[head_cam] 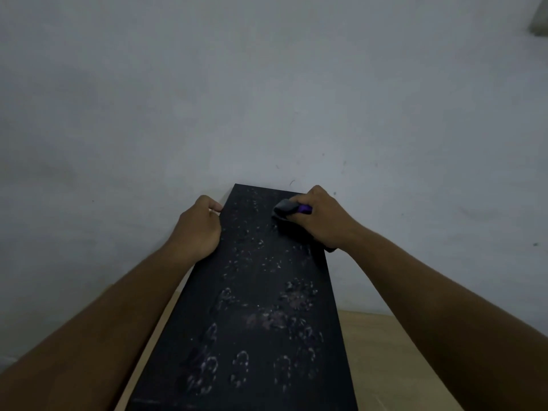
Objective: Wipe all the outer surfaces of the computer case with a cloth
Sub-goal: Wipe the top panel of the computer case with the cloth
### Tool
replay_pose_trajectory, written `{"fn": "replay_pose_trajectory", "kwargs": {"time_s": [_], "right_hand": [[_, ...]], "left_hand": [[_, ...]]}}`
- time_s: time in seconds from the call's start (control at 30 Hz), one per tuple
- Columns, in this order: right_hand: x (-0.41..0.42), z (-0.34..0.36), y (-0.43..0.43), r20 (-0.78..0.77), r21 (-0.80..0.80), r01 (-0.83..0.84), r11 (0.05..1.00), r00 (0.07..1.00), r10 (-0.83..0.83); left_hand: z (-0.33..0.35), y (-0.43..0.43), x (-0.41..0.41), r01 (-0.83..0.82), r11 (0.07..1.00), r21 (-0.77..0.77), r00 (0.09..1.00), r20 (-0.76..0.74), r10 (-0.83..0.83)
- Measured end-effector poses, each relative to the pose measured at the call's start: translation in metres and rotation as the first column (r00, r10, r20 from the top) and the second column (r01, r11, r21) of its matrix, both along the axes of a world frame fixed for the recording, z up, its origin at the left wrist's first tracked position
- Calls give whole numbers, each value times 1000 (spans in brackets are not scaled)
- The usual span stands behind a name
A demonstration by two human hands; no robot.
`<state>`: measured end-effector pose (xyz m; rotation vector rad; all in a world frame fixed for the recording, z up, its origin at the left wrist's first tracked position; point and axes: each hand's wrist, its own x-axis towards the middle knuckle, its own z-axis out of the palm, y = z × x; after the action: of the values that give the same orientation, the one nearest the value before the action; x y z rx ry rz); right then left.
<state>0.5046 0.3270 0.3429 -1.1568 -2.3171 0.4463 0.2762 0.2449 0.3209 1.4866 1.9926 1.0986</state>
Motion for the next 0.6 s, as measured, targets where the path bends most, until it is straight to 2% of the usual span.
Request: {"fn": "replay_pose_trajectory", "kwargs": {"time_s": [0.13,0.3,0.5,0.6], "right_hand": [[4,3,-33,58,-17,22,1000,998,-21],[10,3,-59,40,-25,-54,998,998,55],[6,7,-30,64,-59,-62,996,996,66],[1,11,-10,25,-52,-37,998,999,38]], "left_hand": [[0,0,0,-6,1000,3,1000,-6,6],[0,-1,1,0,1000,4,1000,-7,0],[-2,2,0,4,1000,-9,1000,-23,-4],[-2,0,1,10,1000,3,1000,-17,-10]]}}
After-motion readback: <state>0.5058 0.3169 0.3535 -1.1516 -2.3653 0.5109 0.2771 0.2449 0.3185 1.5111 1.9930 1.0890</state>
